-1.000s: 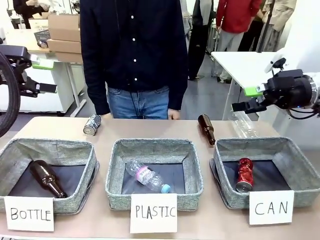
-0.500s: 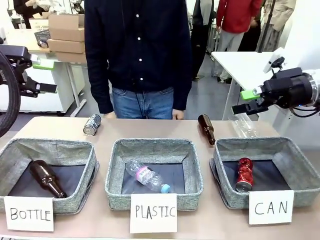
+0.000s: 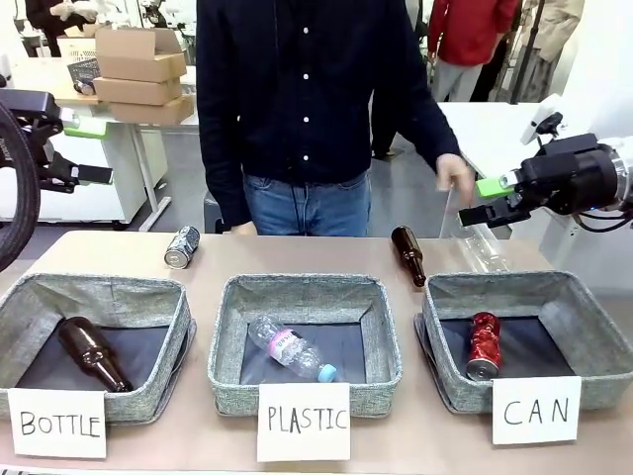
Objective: Sort the can waste into the basket.
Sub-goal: Pick up the can waste from the table and place it in the right Fabric basket.
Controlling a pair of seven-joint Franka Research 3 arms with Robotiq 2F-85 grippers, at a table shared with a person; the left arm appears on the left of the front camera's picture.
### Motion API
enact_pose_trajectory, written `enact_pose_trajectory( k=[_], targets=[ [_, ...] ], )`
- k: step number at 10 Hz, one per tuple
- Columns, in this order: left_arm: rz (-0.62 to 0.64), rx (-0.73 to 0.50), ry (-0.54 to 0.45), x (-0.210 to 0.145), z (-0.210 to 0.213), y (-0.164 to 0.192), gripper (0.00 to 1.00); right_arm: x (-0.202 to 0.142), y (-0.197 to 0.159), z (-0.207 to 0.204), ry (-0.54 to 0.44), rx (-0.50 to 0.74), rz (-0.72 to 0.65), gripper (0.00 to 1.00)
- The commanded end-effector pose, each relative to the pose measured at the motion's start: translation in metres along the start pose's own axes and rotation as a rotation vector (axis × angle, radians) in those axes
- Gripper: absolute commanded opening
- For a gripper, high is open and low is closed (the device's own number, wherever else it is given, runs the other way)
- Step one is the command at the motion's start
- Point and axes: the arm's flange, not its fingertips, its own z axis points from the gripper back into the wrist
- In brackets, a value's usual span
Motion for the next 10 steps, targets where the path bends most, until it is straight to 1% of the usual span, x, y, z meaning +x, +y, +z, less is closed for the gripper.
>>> enact_pose_trajectory(
  k=[1, 3, 4, 5, 6, 7, 8, 10],
  targets=[
    [-0.023, -0.019, -0.015, 0.0, -0.002, 0.0, 1.0, 0.003, 0.004, 0.001, 0.008, -0.015, -0.018, 1.0],
    [0.0, 0.0, 0.0, 0.0, 0.0, 0.0, 1.0, 0.003, 0.004, 0.001, 0.008, -0.015, -0.018, 1.0],
    [0.002, 0.395, -0.024, 0.022, -0.013, 0.004, 1.0, 0.003, 0.004, 0.001, 0.008, -0.015, -0.018, 1.0],
    [0.075, 0.607, 0.06, 0.053, -0.027, 0.022, 1.0, 0.003, 0.004, 0.001, 0.008, -0.015, -0.018, 1.0],
    [0.107, 0.799, 0.157, 0.082, -0.045, 0.047, 1.0, 0.003, 0.004, 0.001, 0.008, -0.015, -0.018, 1.0],
    [0.115, 0.928, 0.315, 0.104, -0.072, 0.075, 1.0, 0.003, 0.004, 0.001, 0.008, -0.015, -0.018, 1.0],
    [0.084, 1.031, 0.415, 0.116, -0.096, 0.1, 1.0, 0.003, 0.004, 0.001, 0.008, -0.015, -0.018, 1.0],
    [0.041, 1.076, 0.544, 0.125, -0.136, 0.139, 1.0, 0.003, 0.004, 0.001, 0.008, -0.015, -0.018, 1.0]
  ],
)
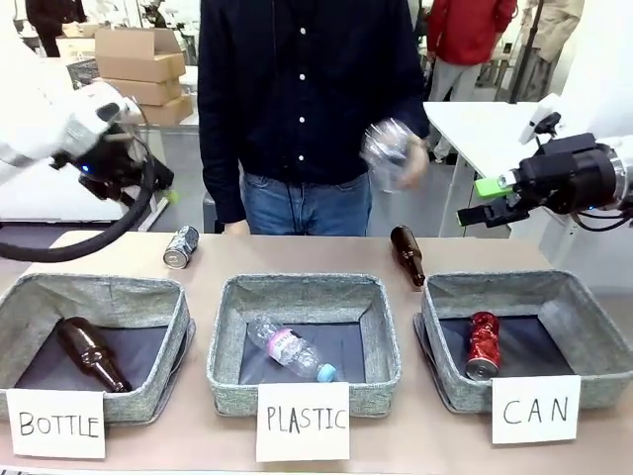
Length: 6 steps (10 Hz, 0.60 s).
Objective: Sort the can waste into the basket.
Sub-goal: Pick up the can waste from the table and place it in the right Fabric basket.
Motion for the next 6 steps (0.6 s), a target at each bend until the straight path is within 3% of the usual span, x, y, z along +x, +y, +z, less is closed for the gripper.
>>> enact_pose_trajectory(
  k=[1, 3, 6],
  targets=[
    [-0.033, 0.133, 0.296, 0.037, -0.021, -0.009, 1.0, 0.003, 0.004, 0.001, 0.007, -0.014, -0.017, 1.0],
    [-0.02, 0.156, 0.305, 0.043, -0.058, -0.008, 1.0, 0.003, 0.004, 0.001, 0.007, -0.014, -0.017, 1.0],
    [-0.022, 0.038, 0.233, 0.057, -0.091, -0.008, 1.0, 0.003, 0.004, 0.001, 0.007, -0.014, -0.017, 1.0]
  ],
)
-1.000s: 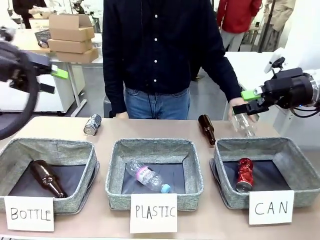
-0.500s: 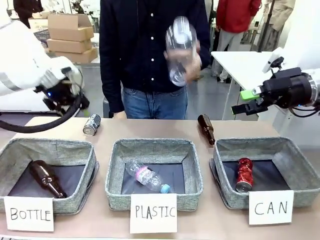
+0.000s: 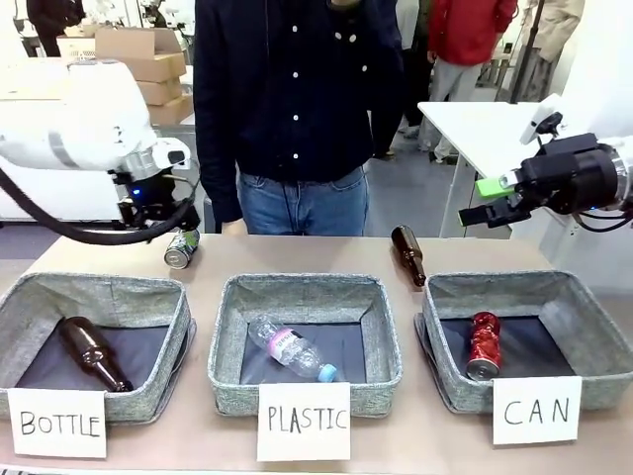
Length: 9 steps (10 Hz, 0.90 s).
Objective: Sort the can waste into the basket.
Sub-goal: Pick up the can waste from the table and place it in the right Fabric basket.
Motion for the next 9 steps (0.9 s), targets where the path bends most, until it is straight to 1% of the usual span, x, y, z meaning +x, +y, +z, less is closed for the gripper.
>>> enact_pose_trajectory(
  k=[1, 2, 5, 7, 8, 9],
  targets=[
    [0.024, -0.074, -0.047, 0.019, -0.01, 0.018, 1.0, 0.003, 0.004, 0.0, 0.008, -0.013, -0.017, 1.0],
    [0.053, -0.064, -0.051, 0.027, -0.02, 0.026, 1.0, 0.003, 0.004, 0.0, 0.008, -0.013, -0.017, 1.0],
    [0.141, -0.044, -0.131, 0.035, -0.038, 0.042, 1.0, 0.003, 0.004, 0.0, 0.008, -0.013, -0.017, 1.0],
    [0.138, -0.083, -0.15, 0.036, -0.058, 0.047, 1.0, 0.003, 0.004, 0.0, 0.008, -0.013, -0.017, 1.0],
    [0.14, -0.089, -0.167, 0.036, -0.066, 0.047, 1.0, 0.003, 0.004, 0.0, 0.008, -0.013, -0.017, 1.0],
    [0.144, -0.073, -0.16, 0.038, -0.072, 0.049, 1.0, 0.003, 0.004, 0.0, 0.008, -0.013, -0.017, 1.0]
  ],
)
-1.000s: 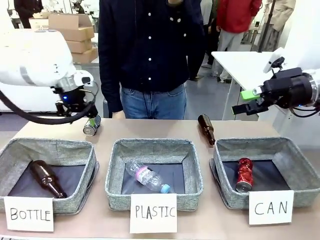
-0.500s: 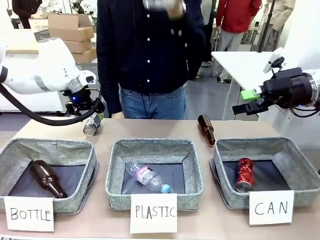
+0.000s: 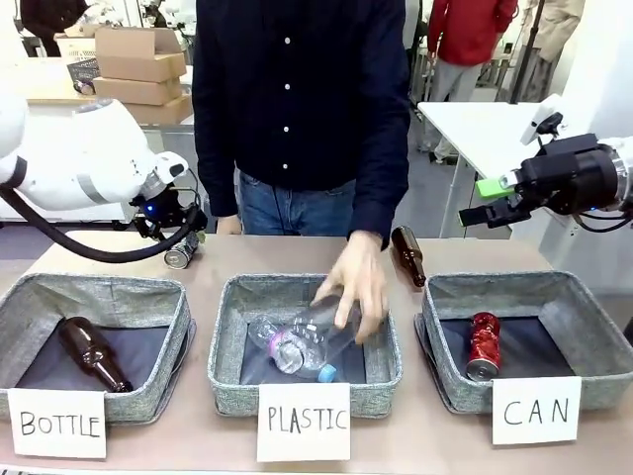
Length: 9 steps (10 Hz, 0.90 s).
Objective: Sort the can waste into the basket.
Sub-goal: Pick up the can waste from the table and place it in the right Fabric basket.
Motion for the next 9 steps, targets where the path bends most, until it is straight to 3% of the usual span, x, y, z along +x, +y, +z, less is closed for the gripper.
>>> enact_pose_trajectory(
  k=[1, 4, 5, 6, 7, 8, 9],
  targets=[
    [-0.003, -0.003, -0.014, 0.0004, -0.004, 0.0027, 1.0, 0.0028, 0.004, 0.0001, 0.009, -0.012, -0.016, 1.0],
    [0.001, 0.02, -0.002, -0.0004, -0.005, 0.0026, 1.0, 0.0028, 0.004, 0.0001, 0.009, -0.012, -0.016, 1.0],
    [0.002, 0.027, 0.01, -0.0017, -0.0079, 0.0014, 0.41, 0.0028, 0.004, 0.0001, 0.009, -0.012, -0.016, 1.0],
    [0.0, 0.034, 0.019, -0.0022, -0.0094, 0.0008, 0.4, 0.0028, 0.004, 0.0001, 0.009, -0.012, -0.016, 1.0],
    [-0.005, 0.038, 0.023, -0.0021, -0.0102, 0.0006, 0.0, 0.0028, 0.004, 0.0001, 0.009, -0.012, -0.016, 1.0],
    [-0.006, 0.041, 0.025, -0.0025, -0.0109, 0.0003, 0.38, 0.0028, 0.004, 0.0001, 0.009, -0.012, -0.016, 1.0],
    [-0.005, 0.051, 0.029, -0.0031, -0.0125, 0.001, 0.0, 0.0028, 0.004, 0.0001, 0.009, -0.012, -0.016, 1.0]
  ],
)
